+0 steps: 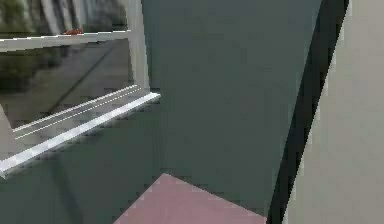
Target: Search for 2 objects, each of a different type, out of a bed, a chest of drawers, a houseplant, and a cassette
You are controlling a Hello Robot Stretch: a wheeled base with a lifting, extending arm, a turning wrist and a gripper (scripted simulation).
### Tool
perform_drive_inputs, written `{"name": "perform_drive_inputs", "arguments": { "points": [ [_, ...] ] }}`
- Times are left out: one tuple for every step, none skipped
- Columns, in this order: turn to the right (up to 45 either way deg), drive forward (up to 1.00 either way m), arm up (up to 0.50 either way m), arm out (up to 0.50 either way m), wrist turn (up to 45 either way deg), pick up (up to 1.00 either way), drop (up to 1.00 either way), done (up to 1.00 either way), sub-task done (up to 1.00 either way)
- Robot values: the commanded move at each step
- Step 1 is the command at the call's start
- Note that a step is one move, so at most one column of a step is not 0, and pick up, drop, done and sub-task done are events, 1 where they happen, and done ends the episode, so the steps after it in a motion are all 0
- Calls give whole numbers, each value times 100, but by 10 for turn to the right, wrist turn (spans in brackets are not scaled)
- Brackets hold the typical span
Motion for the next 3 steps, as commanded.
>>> {"name": "perform_drive_inputs", "arguments": {
  "points": [
    [450,0,0,0,0,0,0,0,0],
    [450,0,0,0,0,0,0,0,0],
    [420,0,0,0,0,0,0,0,0]
  ]
}}
